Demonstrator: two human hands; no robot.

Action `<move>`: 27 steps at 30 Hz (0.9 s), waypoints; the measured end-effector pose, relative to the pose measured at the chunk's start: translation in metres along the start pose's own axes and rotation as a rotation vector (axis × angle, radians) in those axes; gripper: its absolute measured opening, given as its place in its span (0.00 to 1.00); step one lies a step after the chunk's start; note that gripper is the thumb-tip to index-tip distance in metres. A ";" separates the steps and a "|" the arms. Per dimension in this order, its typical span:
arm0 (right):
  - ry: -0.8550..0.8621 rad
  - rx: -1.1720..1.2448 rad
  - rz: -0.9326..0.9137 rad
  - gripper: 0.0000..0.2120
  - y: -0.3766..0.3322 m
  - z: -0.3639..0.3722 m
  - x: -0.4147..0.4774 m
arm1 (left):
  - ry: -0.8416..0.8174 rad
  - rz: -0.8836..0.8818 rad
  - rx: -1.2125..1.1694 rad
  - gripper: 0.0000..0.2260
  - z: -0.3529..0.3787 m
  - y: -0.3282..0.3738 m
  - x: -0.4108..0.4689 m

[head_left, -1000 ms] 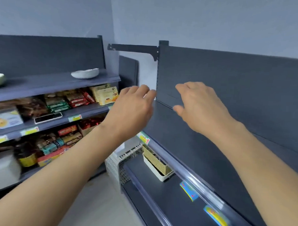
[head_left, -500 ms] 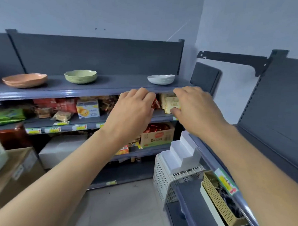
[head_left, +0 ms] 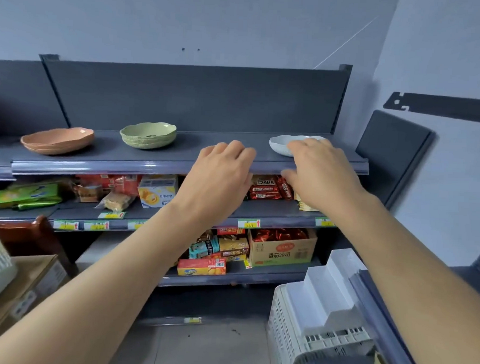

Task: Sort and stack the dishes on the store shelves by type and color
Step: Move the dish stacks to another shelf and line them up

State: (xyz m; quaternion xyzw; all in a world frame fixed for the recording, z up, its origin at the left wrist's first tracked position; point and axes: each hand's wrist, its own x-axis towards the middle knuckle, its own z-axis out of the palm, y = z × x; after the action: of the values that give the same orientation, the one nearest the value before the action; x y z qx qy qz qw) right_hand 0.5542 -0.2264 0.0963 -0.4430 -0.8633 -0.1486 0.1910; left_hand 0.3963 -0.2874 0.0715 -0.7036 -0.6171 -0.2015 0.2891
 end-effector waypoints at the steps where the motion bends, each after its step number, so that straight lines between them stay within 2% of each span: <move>1: -0.010 0.001 0.001 0.09 0.004 0.007 0.010 | -0.011 0.000 -0.003 0.10 0.008 -0.003 0.007; 8: -0.063 -0.027 0.058 0.10 0.023 0.057 0.080 | -0.045 0.009 -0.022 0.11 0.070 -0.046 0.056; 16: -0.090 -0.048 0.252 0.16 0.045 0.111 0.158 | -0.103 0.094 -0.090 0.11 0.151 -0.100 0.123; 22: -0.106 0.005 0.428 0.18 0.073 0.141 0.193 | -0.146 0.168 -0.191 0.11 0.203 -0.112 0.166; 27: -0.140 0.055 0.580 0.18 0.110 0.174 0.224 | -0.270 0.083 -0.244 0.15 0.244 -0.113 0.202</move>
State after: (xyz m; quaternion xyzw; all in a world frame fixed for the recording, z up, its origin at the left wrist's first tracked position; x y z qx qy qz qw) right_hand 0.4909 0.0683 0.0552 -0.6751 -0.7153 -0.0336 0.1774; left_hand 0.2993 0.0322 0.0351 -0.7790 -0.5916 -0.1663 0.1244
